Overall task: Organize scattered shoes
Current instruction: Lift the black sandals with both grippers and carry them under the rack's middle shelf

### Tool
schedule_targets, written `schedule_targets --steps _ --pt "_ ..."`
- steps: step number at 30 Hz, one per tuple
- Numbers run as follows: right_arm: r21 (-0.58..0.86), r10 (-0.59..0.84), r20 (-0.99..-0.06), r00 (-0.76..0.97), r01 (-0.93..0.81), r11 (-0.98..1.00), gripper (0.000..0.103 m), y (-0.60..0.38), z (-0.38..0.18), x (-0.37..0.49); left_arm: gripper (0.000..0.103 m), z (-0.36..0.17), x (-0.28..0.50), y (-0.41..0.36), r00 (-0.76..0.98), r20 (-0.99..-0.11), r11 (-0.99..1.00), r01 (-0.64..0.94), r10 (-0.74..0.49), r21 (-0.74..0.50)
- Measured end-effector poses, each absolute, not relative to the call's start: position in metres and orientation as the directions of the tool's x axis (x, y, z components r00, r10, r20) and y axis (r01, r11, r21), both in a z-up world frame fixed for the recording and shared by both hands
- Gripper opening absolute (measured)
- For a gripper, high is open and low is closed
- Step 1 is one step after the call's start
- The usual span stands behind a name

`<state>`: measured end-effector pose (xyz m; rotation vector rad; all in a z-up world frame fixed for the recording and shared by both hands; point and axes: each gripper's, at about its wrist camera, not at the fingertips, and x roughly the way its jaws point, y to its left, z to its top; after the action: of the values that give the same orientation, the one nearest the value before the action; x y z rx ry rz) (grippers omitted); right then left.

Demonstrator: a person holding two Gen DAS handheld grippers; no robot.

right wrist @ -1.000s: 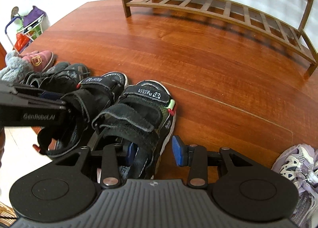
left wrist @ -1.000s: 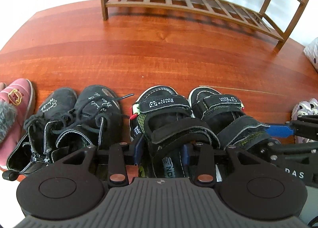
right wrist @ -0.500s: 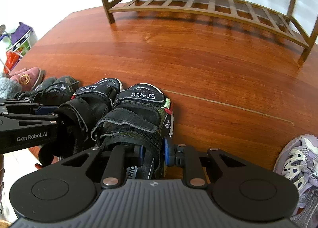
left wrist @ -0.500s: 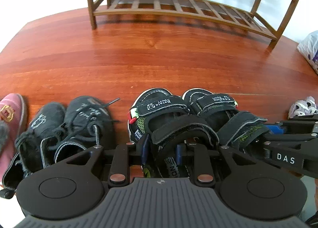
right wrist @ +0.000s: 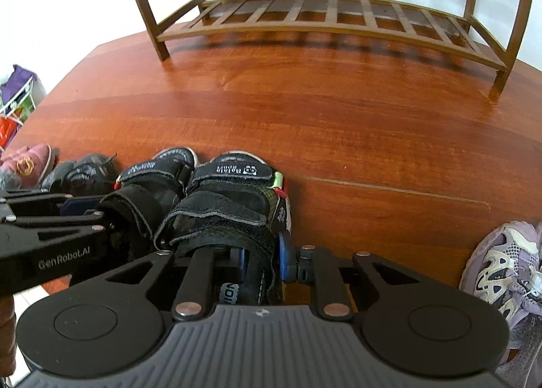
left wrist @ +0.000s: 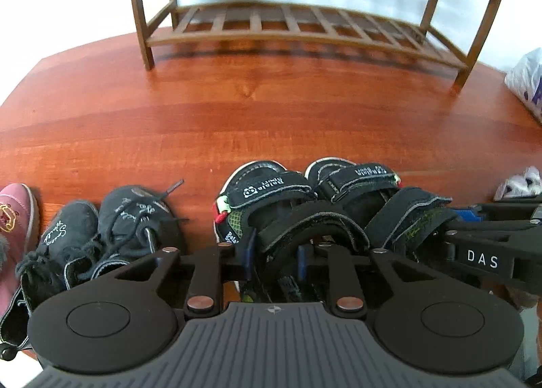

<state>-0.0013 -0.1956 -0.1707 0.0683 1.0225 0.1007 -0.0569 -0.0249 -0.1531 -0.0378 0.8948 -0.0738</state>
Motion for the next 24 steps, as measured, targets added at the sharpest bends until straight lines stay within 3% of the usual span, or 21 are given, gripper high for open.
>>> schedule_targets --steps 7,24 --pt "0.147 0.128 -0.811 0.571 -0.014 0.989 0.014 -0.203 -0.148 0.003 0.021 -0.134 -0.050 -0.022 0.675 -0.729 0.993 0.042 -0.109 -0.110" --pt "0.202 0.089 -0.721 0.687 0.085 0.976 0.014 -0.206 -0.049 0.056 0.024 -0.022 0.012 -0.010 0.761 -0.606 0.973 0.166 -0.230 -0.161"
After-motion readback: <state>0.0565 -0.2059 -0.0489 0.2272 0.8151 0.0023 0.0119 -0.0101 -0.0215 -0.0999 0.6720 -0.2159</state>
